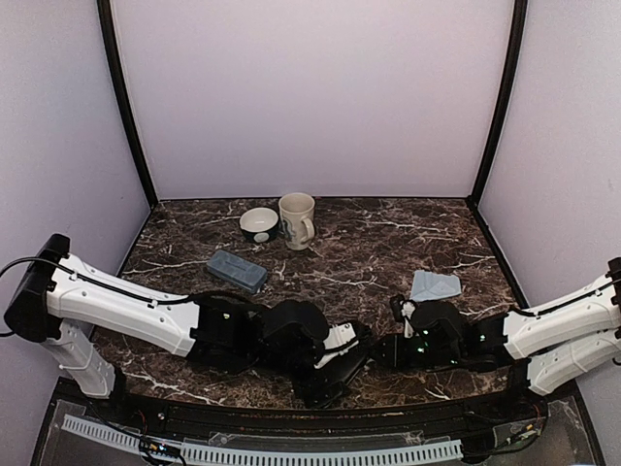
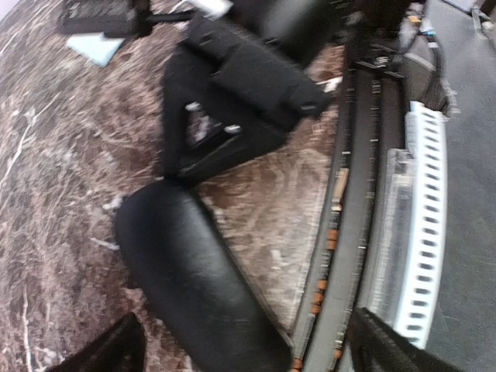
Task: Organize the sunglasses
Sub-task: Adjust the folded cleaning cloth on the sunglasses case.
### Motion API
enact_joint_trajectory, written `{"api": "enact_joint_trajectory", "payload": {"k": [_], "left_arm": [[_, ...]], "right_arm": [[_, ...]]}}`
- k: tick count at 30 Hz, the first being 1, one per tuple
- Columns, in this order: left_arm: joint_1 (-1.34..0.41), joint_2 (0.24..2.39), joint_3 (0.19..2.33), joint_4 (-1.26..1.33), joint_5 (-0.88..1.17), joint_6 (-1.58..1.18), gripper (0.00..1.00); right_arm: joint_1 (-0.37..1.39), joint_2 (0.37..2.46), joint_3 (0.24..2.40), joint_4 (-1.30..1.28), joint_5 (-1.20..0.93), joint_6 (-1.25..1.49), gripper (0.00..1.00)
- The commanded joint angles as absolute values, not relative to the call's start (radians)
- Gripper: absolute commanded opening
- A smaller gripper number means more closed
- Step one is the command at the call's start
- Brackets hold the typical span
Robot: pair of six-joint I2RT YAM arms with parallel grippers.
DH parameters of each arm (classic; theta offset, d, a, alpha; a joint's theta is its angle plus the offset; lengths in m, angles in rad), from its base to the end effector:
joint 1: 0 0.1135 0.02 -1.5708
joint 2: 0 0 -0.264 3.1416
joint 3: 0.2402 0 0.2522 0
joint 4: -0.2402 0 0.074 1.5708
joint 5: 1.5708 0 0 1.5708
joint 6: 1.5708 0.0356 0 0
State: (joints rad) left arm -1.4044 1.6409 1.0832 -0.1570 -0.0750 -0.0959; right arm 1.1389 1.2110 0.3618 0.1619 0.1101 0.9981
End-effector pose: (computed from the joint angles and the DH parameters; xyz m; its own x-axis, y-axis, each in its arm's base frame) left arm 0.0624 -0.3554 0.2264 -0.2013 0.6222 -0.7565 0.9592 0.2818 -0.0234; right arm 0.0950 0.1968 0.1469 -0.8727 0.1023 -0.4775 -0.2467 0.7515 0.6119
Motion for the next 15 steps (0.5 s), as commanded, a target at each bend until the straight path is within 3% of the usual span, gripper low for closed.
{"api": "enact_joint_trajectory", "payload": {"k": [1, 15], "left_arm": [[-1.393, 1.699, 1.123, -0.225, -0.184, -0.204, 0.96], [-1.361, 1.876, 1.216, -0.279, -0.148, -0.312, 0.99]], "right_arm": [[1.113, 1.208, 0.354, 0.164, 0.092, 0.987, 0.29], [1.084, 1.292, 0.353, 0.246, 0.006, 0.974, 0.28]]}}
